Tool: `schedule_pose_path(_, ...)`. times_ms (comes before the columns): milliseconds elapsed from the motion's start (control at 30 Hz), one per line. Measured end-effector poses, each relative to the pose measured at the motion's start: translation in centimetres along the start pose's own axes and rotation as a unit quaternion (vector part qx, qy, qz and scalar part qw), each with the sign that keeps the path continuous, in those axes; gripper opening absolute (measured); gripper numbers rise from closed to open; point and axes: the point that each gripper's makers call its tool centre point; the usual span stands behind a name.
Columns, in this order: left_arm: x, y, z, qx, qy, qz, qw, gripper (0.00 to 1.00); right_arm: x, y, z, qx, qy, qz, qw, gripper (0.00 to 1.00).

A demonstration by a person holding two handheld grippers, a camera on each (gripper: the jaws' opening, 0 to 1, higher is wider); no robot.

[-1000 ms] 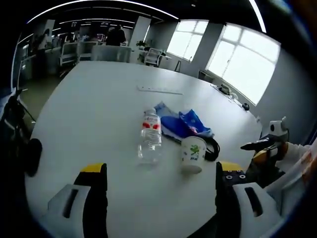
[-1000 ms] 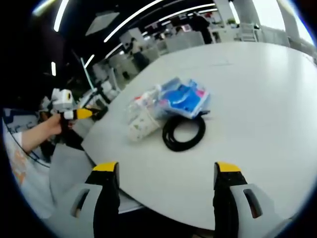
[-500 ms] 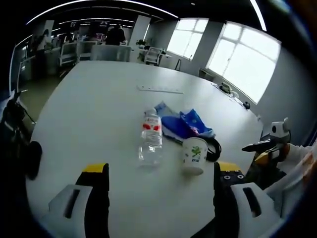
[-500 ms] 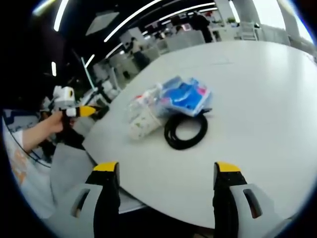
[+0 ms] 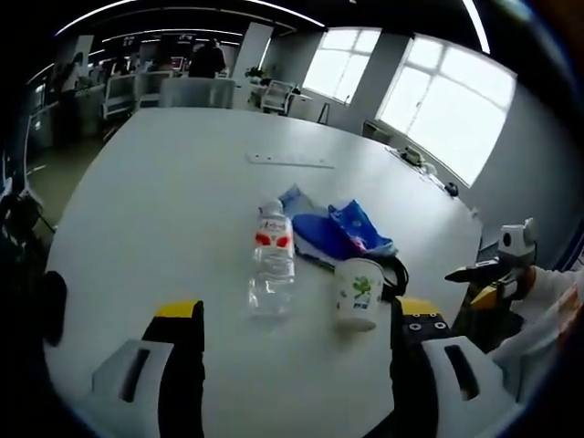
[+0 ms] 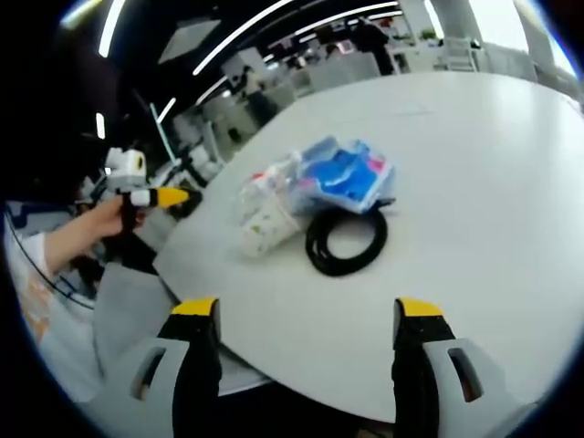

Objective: Arrange the tabletop items into an orderly group along one side of the table until the central work area is clear of visible clutter.

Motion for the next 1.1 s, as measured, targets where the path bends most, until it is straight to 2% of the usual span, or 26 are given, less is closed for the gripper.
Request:
schedule_pose_path(600,0.7,3.1,-0.1,-0.006,-0.002,0.018,0.9998,0.84,-0.2,0.0,-0.3,-0.002,0.001,0.011,0.9999,0.76)
schedule_pose_path(1100,1.0,6.0,0.7,0.014,-0.003,0.044,0.9989,0.82,-0.1,0.3,-0.3,-0.001,0.011,0.006,0.9999,0.76)
Point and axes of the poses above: the point that each gripper's makers call its tool centre point, and the gripper's own axes: y roughly forward along the fingers, z roughly to its left, x roughly out of its top, and after that the axes turned 13 degrees about x, right-handed
